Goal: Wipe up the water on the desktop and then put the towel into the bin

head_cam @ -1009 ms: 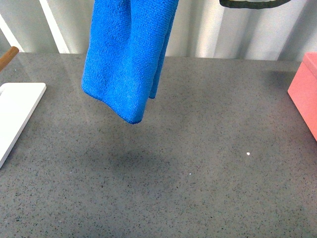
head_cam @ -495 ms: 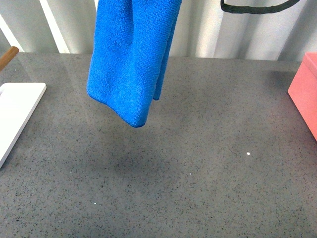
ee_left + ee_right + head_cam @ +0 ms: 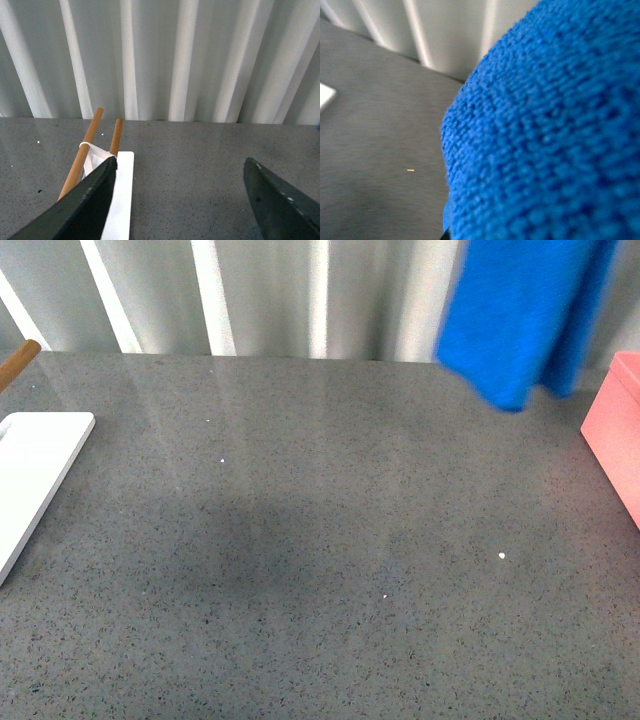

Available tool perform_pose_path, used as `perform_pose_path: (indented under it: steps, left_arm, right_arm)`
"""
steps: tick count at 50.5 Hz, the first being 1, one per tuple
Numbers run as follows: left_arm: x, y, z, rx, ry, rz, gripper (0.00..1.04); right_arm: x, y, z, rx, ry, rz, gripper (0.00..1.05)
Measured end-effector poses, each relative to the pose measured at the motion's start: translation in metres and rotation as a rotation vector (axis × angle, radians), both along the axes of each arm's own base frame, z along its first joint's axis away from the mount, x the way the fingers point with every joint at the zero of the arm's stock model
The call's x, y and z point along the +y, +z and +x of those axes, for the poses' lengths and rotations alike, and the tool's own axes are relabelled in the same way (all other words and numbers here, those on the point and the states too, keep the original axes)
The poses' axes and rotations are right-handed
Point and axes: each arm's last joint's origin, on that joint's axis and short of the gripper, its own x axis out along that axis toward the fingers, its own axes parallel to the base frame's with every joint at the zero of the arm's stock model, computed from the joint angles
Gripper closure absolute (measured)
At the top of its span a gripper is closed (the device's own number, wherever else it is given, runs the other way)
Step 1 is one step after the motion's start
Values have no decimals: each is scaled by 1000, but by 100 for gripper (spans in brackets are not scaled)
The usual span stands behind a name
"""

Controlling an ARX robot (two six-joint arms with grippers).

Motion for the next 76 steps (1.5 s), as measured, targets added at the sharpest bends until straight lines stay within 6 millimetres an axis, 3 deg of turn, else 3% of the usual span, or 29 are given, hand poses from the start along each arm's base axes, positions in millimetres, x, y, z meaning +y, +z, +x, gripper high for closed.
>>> perform_pose_path:
  steps: [7, 14, 26, 37, 54, 76]
  left_arm:
    - [0, 0, 0, 0, 0, 0, 6]
    - [0, 0, 0, 0, 0, 2, 7]
    - [0, 0, 0, 0, 0, 2, 7]
    - [0, 0, 0, 0, 0, 2, 7]
    - [0, 0, 0, 0, 0, 2, 7]
    - [0, 0, 0, 0, 0, 2, 7]
  right_arm:
    - [-38, 25, -5, -31, -167, -94, 97]
    - [-79, 38, -12, 8, -314, -167, 97]
    - [-147, 25, -22, 117, -460, -290, 97]
    - [-182, 0, -24, 201, -524, -334, 97]
    - [-206, -43, -23, 476, -543, -326, 97]
    - [-218, -48, -15, 496, -548, -324, 97]
